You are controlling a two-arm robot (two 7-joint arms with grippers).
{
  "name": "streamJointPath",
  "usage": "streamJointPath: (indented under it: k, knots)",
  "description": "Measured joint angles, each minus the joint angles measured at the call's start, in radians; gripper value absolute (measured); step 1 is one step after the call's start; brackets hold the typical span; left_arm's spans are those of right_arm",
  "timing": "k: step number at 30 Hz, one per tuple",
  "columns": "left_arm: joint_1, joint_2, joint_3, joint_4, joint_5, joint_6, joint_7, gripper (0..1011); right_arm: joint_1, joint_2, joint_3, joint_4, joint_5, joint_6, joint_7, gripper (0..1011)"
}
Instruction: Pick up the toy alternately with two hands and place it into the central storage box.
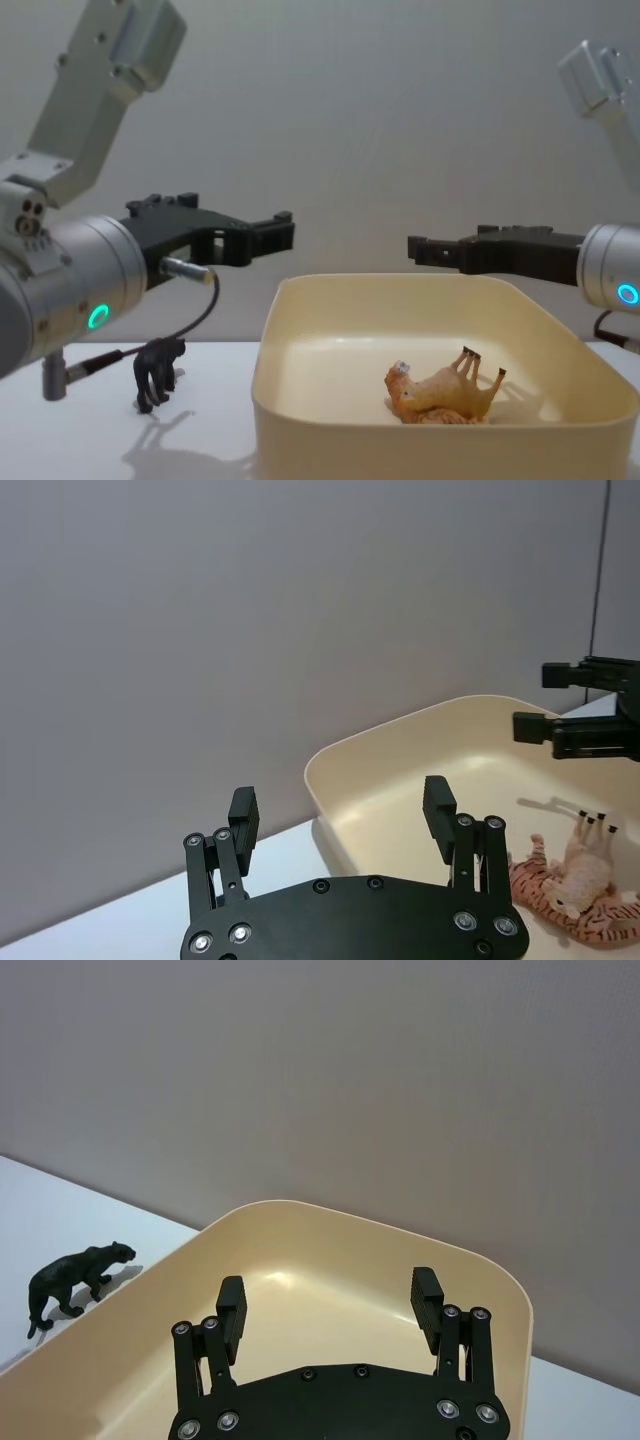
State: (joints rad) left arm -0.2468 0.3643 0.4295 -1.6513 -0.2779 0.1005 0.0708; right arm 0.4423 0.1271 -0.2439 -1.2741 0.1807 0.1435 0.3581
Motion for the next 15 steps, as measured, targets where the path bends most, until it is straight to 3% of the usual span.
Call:
streamJointPath:
  k: [6,15]
  knots:
    - [0.003,0.000,-0.018,-0.025,-0.049,0.076,0.058,1002,0.002,-0.001,-0.001,0.002,-0.001,0.000,0.001,1001]
    - [-0.022,-0.005,-0.041,-0.019,-0.089,0.189,0.065,1001,0.002,-0.002,-0.002,0.003,-0.001,0.000,0.002,1001]
